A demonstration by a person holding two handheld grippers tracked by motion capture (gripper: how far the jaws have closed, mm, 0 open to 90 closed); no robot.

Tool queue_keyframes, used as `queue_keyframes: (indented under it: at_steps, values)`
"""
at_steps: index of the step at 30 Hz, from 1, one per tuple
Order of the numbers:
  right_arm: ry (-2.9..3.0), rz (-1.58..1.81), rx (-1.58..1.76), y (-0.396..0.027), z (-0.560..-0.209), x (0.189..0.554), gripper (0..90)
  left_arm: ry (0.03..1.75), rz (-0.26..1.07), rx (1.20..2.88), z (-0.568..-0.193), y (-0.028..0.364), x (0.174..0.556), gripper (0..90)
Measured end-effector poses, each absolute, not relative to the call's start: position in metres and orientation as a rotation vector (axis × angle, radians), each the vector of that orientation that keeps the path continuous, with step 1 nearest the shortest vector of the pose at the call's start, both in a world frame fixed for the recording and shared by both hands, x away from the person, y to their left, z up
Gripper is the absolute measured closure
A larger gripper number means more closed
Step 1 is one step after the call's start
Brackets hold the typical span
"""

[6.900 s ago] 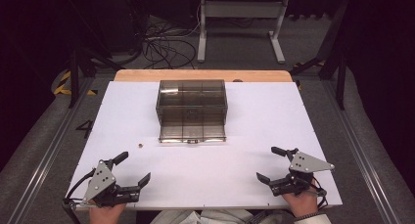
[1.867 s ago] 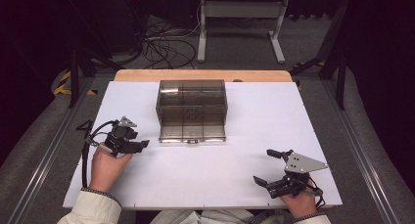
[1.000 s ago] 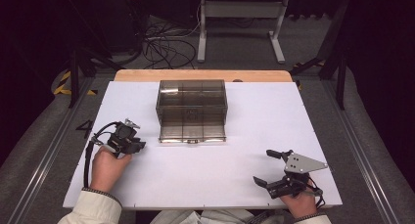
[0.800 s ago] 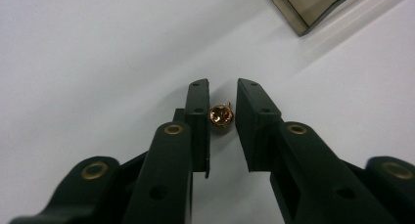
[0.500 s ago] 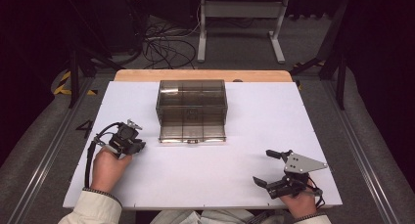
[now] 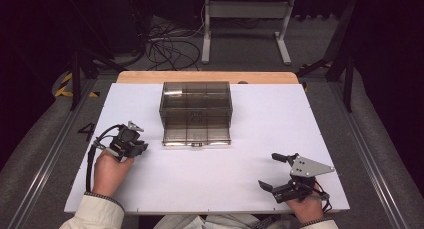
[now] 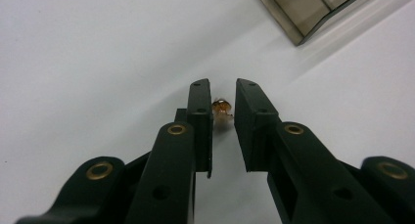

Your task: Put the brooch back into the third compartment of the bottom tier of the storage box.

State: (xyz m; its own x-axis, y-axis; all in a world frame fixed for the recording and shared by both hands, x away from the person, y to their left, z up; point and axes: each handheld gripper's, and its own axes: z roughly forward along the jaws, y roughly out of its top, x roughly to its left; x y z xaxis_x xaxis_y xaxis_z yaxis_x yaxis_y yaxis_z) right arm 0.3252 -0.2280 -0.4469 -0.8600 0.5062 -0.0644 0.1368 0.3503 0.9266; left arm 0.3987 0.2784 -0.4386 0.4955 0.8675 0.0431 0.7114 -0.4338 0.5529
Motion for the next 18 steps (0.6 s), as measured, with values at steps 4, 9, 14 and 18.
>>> queue_keyframes:
  at_steps: [4,9,14,18]
  values:
    - [2.277,1.514,0.567,-0.228,-0.447,0.325,3.0,1.283,0.452,2.233,-0.434,0.280,0.395,77.8]
    - [2.276,1.514,0.567,-0.228,-0.447,0.325,3.0,1.257,0.461,2.172,-0.428,0.285,0.392,77.9]
    - [2.276,1.513,0.567,-0.228,-0.447,0.325,3.0,1.229,0.476,2.108,-0.422,0.288,0.387,77.8]
    - [2.275,1.514,0.567,-0.229,-0.447,0.325,3.0,1.207,0.490,2.055,-0.418,0.291,0.384,77.8]
